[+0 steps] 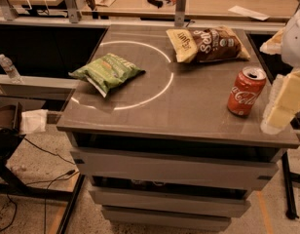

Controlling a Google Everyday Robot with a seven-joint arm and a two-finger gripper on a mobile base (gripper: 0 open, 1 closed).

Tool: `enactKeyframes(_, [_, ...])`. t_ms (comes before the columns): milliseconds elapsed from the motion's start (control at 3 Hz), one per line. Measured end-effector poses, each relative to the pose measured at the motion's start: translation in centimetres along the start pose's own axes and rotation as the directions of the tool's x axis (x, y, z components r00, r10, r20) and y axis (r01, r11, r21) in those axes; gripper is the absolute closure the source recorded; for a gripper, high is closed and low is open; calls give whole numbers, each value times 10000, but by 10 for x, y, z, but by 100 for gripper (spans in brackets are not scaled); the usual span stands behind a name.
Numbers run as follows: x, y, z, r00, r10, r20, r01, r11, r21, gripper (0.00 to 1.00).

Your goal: Move green jalapeno chip bag near brown chip bag

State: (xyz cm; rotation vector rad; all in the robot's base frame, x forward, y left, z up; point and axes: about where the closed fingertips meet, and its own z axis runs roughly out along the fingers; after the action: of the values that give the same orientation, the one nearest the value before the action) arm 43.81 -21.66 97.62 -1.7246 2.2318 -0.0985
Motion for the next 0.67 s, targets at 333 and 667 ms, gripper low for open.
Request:
enactKeyframes(333, [0, 0, 0, 10000, 0, 0, 0, 10000, 1, 0])
enactKeyframes(667, [-9, 7, 4, 10000, -65, 32, 63, 9983, 574, 0])
